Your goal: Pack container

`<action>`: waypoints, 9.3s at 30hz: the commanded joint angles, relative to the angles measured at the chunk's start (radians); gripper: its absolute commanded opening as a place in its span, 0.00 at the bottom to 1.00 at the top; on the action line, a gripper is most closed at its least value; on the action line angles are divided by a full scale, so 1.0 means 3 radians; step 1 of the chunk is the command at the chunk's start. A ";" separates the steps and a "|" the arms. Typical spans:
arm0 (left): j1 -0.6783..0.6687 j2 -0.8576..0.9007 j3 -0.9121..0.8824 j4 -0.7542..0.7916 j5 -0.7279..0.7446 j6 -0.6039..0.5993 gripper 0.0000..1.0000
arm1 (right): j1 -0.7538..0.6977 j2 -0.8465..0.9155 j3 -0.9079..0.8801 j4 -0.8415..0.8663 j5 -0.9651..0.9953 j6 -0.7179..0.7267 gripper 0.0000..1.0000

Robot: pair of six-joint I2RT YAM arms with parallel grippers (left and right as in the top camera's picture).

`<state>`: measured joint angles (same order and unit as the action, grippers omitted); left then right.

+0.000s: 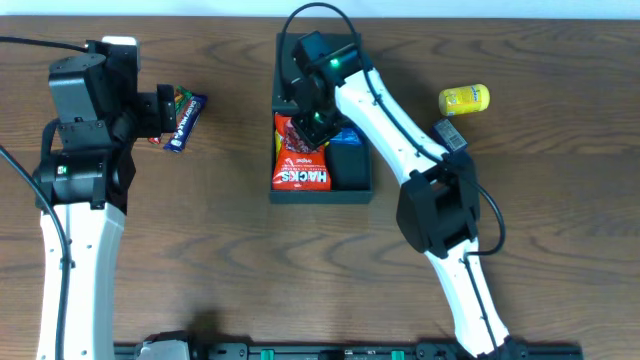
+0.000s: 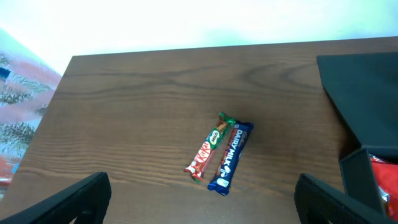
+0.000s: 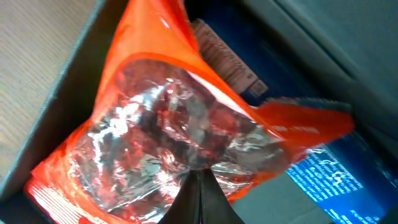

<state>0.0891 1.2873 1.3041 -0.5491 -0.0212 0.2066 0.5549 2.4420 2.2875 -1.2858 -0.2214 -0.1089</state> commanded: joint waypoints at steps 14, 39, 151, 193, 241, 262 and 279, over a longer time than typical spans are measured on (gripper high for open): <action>0.0014 -0.0010 0.0025 -0.0050 0.0144 -0.0187 0.95 | 0.0028 -0.0257 0.0039 0.0058 -0.0078 -0.0117 0.01; 0.0004 0.1867 -0.0093 -0.0120 0.2668 -0.0559 0.06 | -0.0015 -0.0280 -0.0092 0.0225 -0.0328 -0.0215 0.01; -0.0666 0.2076 -0.0486 0.0613 0.2656 -0.1115 0.06 | -0.0217 -0.0519 -0.0696 0.0092 0.0137 0.0384 0.01; -0.0666 0.2076 -0.0486 0.0614 0.2655 -0.1118 0.06 | -0.2018 -0.0507 -0.0608 0.0935 0.0610 0.3778 0.99; -0.0666 0.2076 -0.0486 0.0615 0.2655 -0.1152 0.06 | -0.2113 0.0036 -0.0701 0.1214 0.0633 0.3737 0.65; -0.0666 0.2076 -0.0486 0.0617 0.2654 -0.1151 0.06 | -0.1940 0.0001 0.0715 0.0004 0.0359 0.2237 0.09; -0.0666 0.2076 -0.0486 0.0615 0.2655 -0.1150 0.06 | -0.1061 -0.0399 0.1377 -0.1208 0.0284 0.1268 0.02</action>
<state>-0.1059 1.8984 1.1671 -0.3653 0.7536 -0.1345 0.2344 2.4340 2.7323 -1.6482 -0.1295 0.3126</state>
